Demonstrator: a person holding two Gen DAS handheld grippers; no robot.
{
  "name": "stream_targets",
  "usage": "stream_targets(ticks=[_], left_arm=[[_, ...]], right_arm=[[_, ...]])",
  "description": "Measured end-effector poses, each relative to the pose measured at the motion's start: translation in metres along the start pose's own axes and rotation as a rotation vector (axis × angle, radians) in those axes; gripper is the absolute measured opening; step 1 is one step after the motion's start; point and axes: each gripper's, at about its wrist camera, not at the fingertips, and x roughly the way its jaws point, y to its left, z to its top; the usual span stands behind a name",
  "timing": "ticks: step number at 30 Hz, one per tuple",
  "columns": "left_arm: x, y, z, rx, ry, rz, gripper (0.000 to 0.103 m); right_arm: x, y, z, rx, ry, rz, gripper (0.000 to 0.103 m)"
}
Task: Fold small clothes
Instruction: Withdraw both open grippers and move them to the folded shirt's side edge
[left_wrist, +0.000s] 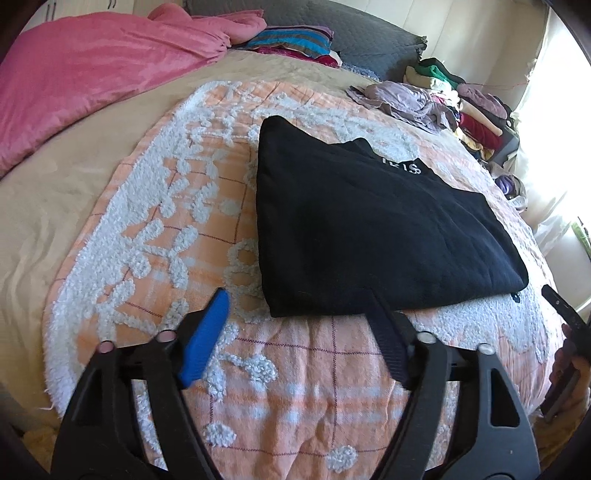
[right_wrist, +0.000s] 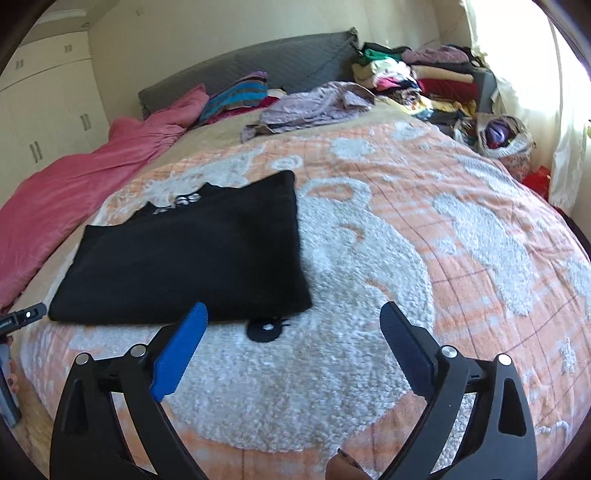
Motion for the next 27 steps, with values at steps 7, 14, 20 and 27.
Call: stream_targets(ticks=[7, 14, 20, 27], left_arm=[[-0.012, 0.002, 0.000, 0.000, -0.022, 0.036, 0.088], [-0.025, 0.009, 0.000, -0.008, -0.041, 0.078, 0.093], [-0.032, 0.019, -0.001, -0.019, -0.048, 0.096, 0.093], [-0.037, 0.032, 0.001, -0.045, -0.057, 0.116, 0.093]], right_arm=[[-0.017, 0.033, 0.002, -0.085, -0.029, 0.047, 0.097], [-0.027, 0.076, 0.004, -0.162, -0.047, 0.112, 0.098], [-0.022, 0.112, 0.004, -0.230, -0.039, 0.159, 0.098], [-0.011, 0.157, 0.003, -0.305, -0.020, 0.218, 0.098]])
